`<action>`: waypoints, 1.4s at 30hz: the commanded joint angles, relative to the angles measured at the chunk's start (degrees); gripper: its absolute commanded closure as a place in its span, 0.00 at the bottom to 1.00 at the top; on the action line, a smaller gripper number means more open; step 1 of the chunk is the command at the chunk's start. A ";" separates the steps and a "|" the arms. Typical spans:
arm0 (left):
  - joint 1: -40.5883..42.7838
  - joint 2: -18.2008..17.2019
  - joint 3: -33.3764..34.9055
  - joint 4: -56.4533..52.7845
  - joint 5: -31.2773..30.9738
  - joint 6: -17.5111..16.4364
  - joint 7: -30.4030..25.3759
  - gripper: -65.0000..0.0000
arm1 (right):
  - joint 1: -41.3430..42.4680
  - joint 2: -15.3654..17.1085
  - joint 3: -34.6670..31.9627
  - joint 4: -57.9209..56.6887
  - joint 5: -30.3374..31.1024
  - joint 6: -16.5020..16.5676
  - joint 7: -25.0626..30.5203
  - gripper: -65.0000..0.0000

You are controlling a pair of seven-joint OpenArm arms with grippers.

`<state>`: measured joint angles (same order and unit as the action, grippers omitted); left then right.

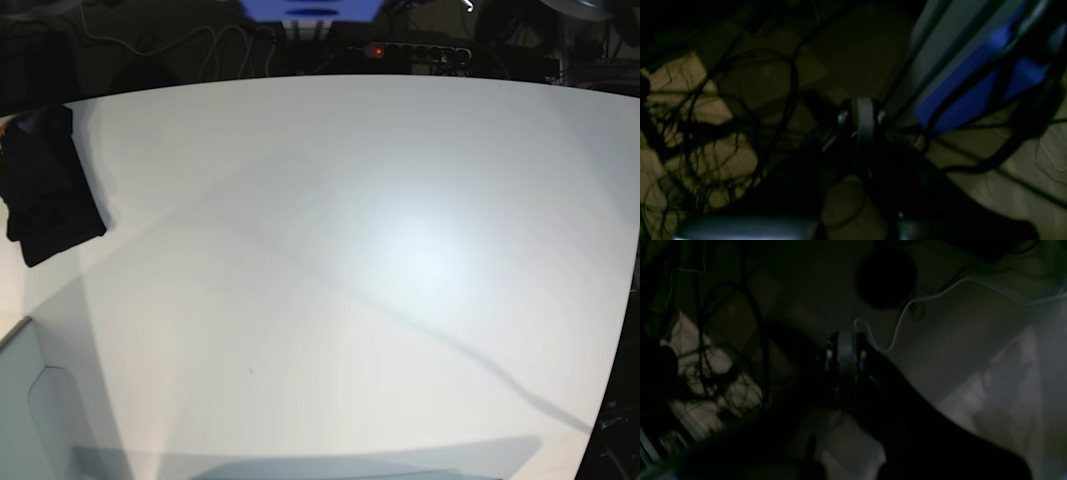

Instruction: Fold the T-shirt properly

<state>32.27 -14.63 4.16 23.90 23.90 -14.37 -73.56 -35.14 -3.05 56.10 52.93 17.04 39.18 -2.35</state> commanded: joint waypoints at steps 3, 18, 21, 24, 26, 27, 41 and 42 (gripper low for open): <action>-2.78 -0.44 -0.16 -5.13 -0.38 0.00 -1.74 0.94 | 1.95 2.74 0.65 -7.26 -4.69 0.82 1.16 1.00; -12.27 3.86 -0.25 -17.79 -0.38 0.00 2.13 0.94 | 12.59 6.26 -2.16 -23.26 -19.10 0.82 4.59 1.00; -13.94 3.95 -0.25 -17.70 -0.38 0.00 9.78 0.94 | 13.82 6.43 -3.30 -26.95 -20.51 0.82 7.32 1.00; -15.26 4.22 -0.25 -17.61 -0.38 0.00 16.37 0.94 | 15.05 6.35 -4.45 -29.23 -23.24 0.82 10.04 1.00; -16.49 4.74 -0.34 -17.79 -0.47 0.00 19.80 0.94 | 15.22 6.35 -5.68 -30.73 -24.82 0.82 11.36 1.00; -16.76 4.83 -0.69 -17.79 -0.47 0.00 22.00 0.94 | 15.93 6.35 -6.56 -31.34 -24.99 0.82 11.80 1.00; -24.05 9.23 -18.89 -18.14 -0.30 0.00 55.67 0.94 | 18.74 7.66 -24.05 -36.00 -25.08 -12.32 11.71 1.00; -24.49 9.49 -19.24 -18.05 -0.30 0.00 57.96 0.94 | 18.74 7.58 -25.28 -36.00 -25.08 -13.46 11.62 1.00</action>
<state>7.05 -4.73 -15.03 5.80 23.59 -14.15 -15.09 -15.94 4.25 30.63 16.80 -8.32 25.58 8.86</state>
